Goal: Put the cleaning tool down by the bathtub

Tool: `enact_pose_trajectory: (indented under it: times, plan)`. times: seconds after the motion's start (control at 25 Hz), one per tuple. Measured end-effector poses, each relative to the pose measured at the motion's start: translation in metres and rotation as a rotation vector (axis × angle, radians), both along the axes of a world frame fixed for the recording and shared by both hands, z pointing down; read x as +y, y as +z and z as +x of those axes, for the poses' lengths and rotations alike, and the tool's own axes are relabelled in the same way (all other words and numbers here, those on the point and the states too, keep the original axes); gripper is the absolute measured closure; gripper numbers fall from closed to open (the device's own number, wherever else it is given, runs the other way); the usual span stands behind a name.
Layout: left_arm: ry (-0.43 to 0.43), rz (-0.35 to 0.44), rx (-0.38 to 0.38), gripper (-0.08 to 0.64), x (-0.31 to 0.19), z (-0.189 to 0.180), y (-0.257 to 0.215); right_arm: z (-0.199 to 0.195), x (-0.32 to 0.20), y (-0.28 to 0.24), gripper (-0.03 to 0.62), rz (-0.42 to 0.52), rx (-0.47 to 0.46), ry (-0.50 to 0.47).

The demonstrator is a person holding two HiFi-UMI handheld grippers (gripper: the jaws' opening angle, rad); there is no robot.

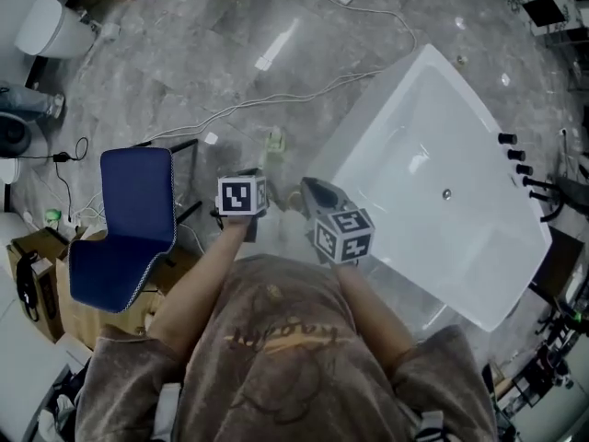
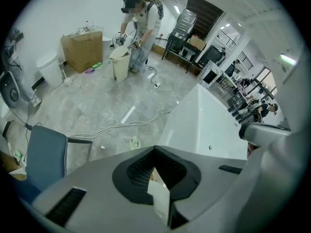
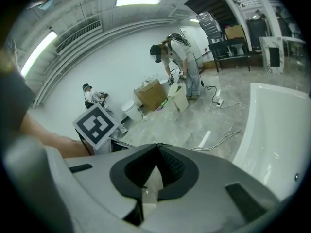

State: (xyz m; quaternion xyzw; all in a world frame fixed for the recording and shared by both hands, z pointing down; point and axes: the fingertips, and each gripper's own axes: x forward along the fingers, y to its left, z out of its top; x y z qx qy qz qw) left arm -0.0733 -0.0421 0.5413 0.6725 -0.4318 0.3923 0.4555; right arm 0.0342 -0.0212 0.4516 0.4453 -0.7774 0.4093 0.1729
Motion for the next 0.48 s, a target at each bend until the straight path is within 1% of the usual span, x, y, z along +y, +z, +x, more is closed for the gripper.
enact_pose_trajectory:
  times: [0.24,0.48]
  plan:
    - [0.035,0.071,0.071,0.557,0.004,-0.007,-0.065,-0.012,0.006,-0.040,0.592,0.031,-0.012,-0.070]
    - [0.160,0.165,0.157,0.557,0.004,-0.003,-0.122,-0.020,0.008,-0.077,0.592,0.092,-0.031,-0.144]
